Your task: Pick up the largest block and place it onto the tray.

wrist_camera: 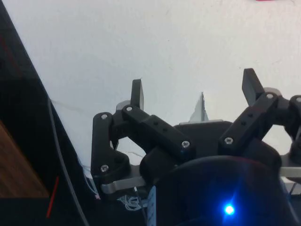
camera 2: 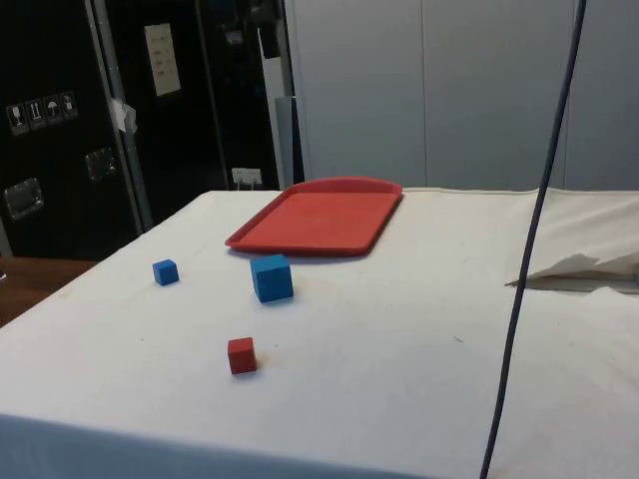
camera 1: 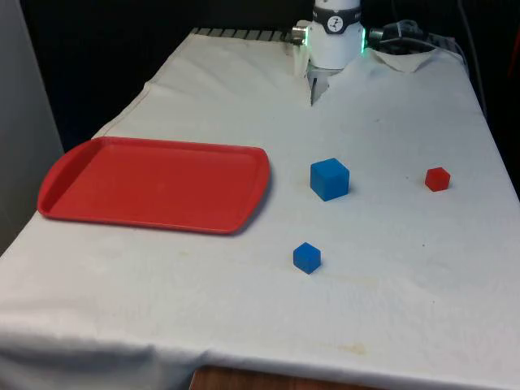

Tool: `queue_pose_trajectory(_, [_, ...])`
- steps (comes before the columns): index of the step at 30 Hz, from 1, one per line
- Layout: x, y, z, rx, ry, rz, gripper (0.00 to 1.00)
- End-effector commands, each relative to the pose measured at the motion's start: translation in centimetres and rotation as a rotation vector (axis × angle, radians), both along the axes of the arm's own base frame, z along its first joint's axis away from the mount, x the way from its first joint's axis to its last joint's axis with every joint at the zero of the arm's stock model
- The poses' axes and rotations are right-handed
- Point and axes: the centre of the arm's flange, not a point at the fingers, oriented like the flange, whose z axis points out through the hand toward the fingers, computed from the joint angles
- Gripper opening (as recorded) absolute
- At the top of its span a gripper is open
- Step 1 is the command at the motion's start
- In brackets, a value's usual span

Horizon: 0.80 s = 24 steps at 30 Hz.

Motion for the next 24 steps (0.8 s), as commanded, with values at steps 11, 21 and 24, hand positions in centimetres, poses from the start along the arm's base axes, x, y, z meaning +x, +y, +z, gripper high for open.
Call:
queue_pose_trajectory(11, [-1.5,0.9,-2.5,0.010,-0.044,0.000,1.00])
queue_pose_trajectory(21, [-2.4,1.5,-5.3,0.021,-0.071,0.007,1.00])
queue_pose_trajectory(24, [-2.5,1.8,-6.6,0.021,-0.080,0.009,1.00])
